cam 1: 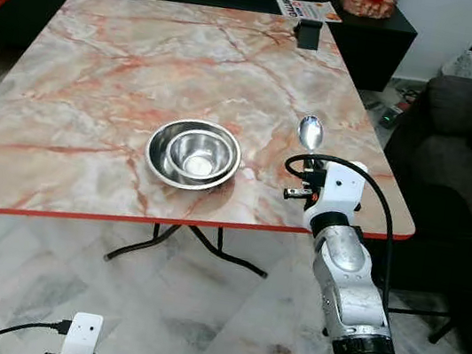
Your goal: Setting the table
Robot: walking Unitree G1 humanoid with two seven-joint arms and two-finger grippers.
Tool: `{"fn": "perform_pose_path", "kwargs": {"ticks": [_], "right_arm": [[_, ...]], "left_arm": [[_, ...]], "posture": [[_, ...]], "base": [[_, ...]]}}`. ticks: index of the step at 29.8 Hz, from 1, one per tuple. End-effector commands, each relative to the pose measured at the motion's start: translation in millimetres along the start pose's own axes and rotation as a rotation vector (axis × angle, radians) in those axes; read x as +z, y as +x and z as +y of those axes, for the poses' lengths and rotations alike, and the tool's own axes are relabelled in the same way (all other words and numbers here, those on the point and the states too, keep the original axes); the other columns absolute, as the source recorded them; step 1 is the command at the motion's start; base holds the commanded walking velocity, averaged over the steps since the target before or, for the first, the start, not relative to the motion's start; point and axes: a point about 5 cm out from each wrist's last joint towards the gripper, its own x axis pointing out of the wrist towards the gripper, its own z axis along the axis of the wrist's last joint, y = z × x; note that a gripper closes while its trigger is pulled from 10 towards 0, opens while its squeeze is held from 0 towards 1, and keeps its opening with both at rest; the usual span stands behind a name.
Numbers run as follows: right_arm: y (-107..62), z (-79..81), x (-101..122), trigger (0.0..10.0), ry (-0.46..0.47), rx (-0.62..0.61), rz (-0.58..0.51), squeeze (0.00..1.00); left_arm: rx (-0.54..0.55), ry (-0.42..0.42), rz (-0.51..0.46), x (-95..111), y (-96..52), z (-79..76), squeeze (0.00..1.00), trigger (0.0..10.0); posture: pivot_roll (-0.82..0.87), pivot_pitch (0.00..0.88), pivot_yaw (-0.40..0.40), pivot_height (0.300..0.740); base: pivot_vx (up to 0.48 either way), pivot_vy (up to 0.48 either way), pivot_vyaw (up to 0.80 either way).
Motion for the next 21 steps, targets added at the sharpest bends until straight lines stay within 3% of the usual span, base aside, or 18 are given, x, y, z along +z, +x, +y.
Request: {"fn": "perform_pose_path", "kwargs": {"ticks": [1,3,15,21], "right_arm": [[-0.4,1.3,0.0,10.0,-0.003,0.007,0.002,0.0],[-0.6,1.3,-0.7,10.0,0.038,-0.005,0.006,0.0],[1.1,-0.9,-0.3,10.0,0.023,-0.018,0.009,0.0],[2.1,-2.1,0.9,10.0,0.028,-0.023,0.003,0.0]], "left_arm": [[0.008,-0.008,0.018,-6.6,-1.0,1.2,0.0,10.0],[0.01,-0.007,0.016,-5.7,-0.8,1.5,0.0,10.0],[0.003,-0.007,0.013,-3.7,-0.5,0.8,0.0,10.0],[0.0,-0.012,0.011,-2.7,-0.3,-0.1,0.0,10.0]], "posture": [[-0.07,0.16,-0.025,0.74],[-0.07,0.16,-0.025,0.74],[-0.07,0.153,-0.026,0.74],[-0.07,0.15,-0.027,0.74]], "base": [[0.0,0.0,0.58],[0.0,0.0,0.22],[0.0,0.0,0.0],[0.259,0.0,0.0]]}}
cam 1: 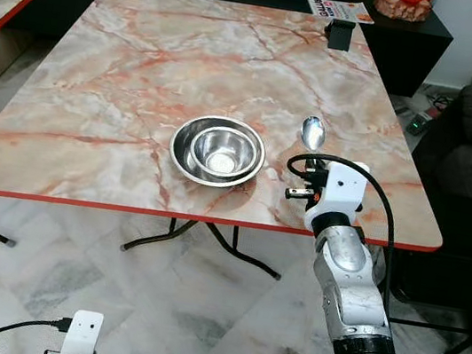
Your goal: Setting the table
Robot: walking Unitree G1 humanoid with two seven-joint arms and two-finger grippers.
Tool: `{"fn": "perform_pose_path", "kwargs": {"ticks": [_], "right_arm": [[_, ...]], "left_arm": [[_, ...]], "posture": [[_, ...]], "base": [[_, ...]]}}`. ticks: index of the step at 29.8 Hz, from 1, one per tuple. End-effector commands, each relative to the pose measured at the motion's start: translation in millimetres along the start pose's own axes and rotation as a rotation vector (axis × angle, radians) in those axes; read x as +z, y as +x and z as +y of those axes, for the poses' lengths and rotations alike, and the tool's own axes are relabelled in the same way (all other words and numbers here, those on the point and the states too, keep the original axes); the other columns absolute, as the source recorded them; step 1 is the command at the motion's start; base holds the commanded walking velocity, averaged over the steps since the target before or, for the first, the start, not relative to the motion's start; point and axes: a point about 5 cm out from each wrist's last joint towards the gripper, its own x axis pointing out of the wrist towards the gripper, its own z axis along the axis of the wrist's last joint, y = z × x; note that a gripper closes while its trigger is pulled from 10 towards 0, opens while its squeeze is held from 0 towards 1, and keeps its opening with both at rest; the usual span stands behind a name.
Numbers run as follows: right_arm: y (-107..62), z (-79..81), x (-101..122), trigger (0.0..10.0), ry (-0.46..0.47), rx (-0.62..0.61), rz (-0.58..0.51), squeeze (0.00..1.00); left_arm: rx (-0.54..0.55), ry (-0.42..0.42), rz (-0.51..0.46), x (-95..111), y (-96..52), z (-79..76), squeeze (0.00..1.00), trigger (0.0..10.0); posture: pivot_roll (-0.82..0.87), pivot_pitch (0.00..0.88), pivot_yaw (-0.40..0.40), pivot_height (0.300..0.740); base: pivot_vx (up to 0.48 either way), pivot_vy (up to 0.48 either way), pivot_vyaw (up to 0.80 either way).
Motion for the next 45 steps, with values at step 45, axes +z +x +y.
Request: {"fn": "perform_pose_path", "kwargs": {"ticks": [45], "right_arm": [[1.2,2.8,-3.5,10.0,0.041,-0.012,0.013,0.0]], "left_arm": [[-0.014,0.0,0.013,-4.6,-0.6,0.4,0.0,10.0]], "posture": [[-0.06,0.151,-0.017,0.74]], "base": [[0.324,0.0,0.0]]}}
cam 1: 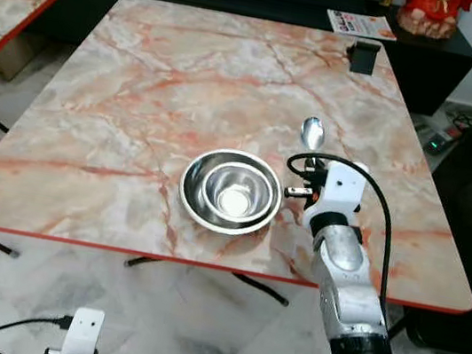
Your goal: Setting the table
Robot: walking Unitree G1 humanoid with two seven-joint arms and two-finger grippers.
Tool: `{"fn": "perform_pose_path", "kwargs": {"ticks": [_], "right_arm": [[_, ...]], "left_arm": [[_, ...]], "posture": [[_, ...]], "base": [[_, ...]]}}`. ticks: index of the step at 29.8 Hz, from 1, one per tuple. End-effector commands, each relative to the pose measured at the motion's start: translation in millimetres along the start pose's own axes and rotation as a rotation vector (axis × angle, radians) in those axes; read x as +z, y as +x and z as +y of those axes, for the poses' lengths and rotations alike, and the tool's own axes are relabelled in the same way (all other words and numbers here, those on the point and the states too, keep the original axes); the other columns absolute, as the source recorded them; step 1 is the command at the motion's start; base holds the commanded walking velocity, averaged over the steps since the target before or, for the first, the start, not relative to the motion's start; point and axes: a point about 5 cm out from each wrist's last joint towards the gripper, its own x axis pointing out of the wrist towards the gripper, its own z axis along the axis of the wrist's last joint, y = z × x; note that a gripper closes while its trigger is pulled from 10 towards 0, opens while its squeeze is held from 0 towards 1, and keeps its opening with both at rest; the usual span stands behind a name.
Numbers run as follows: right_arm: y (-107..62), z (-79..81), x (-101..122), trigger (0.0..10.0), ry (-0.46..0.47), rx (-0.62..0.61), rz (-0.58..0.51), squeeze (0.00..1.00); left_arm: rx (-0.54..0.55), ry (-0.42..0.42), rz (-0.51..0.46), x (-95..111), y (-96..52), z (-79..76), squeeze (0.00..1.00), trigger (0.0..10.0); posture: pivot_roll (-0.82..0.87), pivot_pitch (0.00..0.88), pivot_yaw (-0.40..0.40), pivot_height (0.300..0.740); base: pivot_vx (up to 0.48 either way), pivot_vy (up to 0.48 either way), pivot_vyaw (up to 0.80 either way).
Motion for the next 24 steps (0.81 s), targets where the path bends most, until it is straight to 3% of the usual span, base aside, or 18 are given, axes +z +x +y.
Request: {"fn": "perform_pose_path", "kwargs": {"ticks": [1,12,24], "right_arm": [[0.2,-0.2,-2,10.0,0.027,-0.008,0.012,0.0],[-0.8,8.0,0,10.0,0.029,0.033,-0.006,0.0],[-4.2,9.0,-9,10.0,0.044,0.004,0.053,0.0]], "left_arm": [[-0.006,-0.002,0.017,-6,-0.9,0.4,0.0,10.0],[-0.007,-0.003,0.016,-7,-1.0,0.3,0.0,10.0],[-0.002,0.003,0.025,-9,-1.3,2.9,0.0,10.0]], "posture": [[-0.06,0.151,-0.017,0.74],[-0.06,0.151,-0.017,0.74],[-0.06,0.152,-0.014,0.74]], "base": [[0.375,0.0,0.0],[0.362,0.0,-0.13],[0.0,0.0,0.0]]}}
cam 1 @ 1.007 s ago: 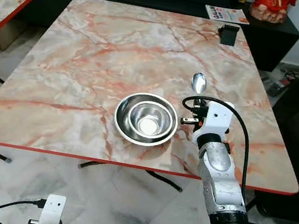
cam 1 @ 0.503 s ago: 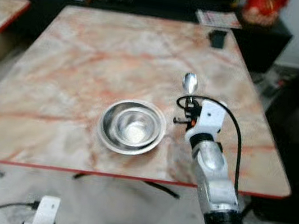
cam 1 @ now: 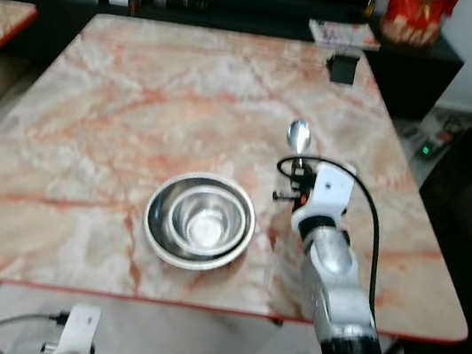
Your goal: Setting the table
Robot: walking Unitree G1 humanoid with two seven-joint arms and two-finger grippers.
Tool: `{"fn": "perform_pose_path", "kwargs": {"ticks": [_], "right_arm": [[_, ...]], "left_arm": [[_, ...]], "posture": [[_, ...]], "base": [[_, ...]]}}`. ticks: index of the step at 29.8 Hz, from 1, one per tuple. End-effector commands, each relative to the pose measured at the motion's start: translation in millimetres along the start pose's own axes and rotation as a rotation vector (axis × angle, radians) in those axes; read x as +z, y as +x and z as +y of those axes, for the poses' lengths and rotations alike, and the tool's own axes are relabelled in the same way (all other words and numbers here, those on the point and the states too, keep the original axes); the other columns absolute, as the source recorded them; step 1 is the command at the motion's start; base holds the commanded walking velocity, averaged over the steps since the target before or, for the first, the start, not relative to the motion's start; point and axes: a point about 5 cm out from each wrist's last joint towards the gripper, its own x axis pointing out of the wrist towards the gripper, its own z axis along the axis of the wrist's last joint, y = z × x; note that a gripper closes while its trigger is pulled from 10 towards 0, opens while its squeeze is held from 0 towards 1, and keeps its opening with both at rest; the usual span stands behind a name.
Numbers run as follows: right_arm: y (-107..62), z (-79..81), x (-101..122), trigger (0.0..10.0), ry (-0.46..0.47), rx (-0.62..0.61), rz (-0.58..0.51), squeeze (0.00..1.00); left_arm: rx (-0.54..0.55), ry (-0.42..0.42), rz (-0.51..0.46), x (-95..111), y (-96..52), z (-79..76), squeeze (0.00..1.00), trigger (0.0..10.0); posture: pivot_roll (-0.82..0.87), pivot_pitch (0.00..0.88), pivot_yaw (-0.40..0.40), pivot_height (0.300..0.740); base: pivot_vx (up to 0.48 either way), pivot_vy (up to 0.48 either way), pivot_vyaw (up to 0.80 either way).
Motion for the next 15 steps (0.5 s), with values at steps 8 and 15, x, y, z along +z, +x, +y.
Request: {"fn": "perform_pose_path", "kwargs": {"ticks": [8,15], "right_arm": [[-0.3,5.9,-10,10.0,-0.011,-0.01,0.107,0.0],[1.3,2.8,-20,10.0,-0.02,-0.047,0.204,0.0]], "left_arm": [[0.021,0.001,0.029,-8,-1.1,7.0,0.0,10.0],[0.021,-0.005,0.029,-7,-1.0,6.9,0.0,10.0]], "posture": [[-0.06,0.151,-0.013,0.74],[-0.06,0.147,-0.013,0.74]], "base": [[0.0,0.0,0.0],[0.0,0.0,0.0]]}}
